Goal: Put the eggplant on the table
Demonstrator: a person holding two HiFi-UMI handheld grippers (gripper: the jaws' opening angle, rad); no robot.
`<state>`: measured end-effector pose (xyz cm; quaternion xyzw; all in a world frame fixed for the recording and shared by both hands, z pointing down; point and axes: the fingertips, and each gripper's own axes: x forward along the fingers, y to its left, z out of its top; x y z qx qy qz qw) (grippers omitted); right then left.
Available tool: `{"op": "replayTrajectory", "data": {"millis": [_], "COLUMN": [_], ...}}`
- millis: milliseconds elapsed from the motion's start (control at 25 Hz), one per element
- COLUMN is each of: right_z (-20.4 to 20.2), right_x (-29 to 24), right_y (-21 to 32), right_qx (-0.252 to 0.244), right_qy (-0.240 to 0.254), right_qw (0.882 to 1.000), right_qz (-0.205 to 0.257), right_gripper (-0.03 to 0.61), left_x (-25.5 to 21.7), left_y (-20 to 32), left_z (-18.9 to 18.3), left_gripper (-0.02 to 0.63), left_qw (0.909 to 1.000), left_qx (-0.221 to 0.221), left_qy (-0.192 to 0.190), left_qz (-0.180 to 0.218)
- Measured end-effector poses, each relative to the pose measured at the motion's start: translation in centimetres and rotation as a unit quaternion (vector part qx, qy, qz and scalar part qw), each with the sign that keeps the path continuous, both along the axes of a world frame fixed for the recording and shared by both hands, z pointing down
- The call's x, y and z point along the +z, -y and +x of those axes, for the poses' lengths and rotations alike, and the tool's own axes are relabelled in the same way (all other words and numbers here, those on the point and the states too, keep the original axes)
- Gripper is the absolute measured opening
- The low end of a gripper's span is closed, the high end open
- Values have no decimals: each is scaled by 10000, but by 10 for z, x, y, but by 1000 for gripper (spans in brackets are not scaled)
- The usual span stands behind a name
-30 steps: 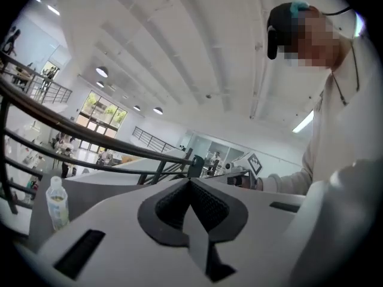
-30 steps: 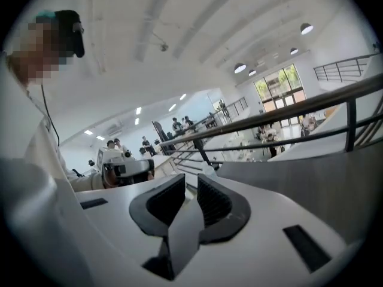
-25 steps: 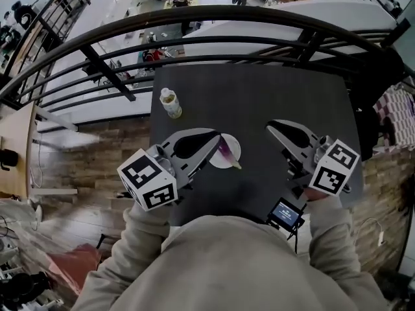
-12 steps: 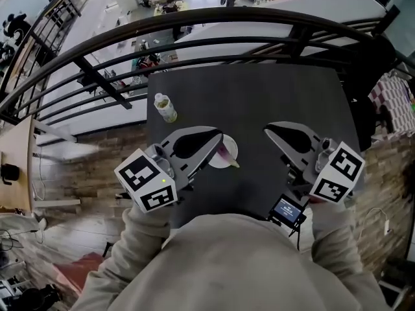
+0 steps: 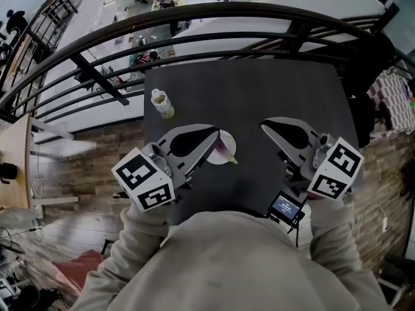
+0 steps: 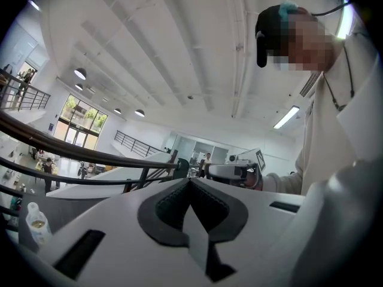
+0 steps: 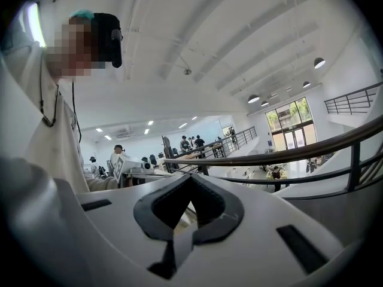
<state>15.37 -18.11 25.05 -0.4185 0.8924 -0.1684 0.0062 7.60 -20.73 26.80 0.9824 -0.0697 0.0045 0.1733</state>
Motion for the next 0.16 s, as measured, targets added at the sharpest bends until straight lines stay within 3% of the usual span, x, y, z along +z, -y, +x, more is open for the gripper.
{"op": "replayTrajectory", "data": {"millis": [160], "right_z": [1], "right_x": [1], "right_y": [3], "right_qx": [-31], "right_qy": [-18], "right_qw": [10000], "right_qz": [7], "right_gripper": [14], "left_x": [4], "left_y": [1], "left_z": [1], "left_gripper": [6], "left_qw": [10000], "left_qx": [-24], "left_qy": [14], "left_qz": [-32]}}
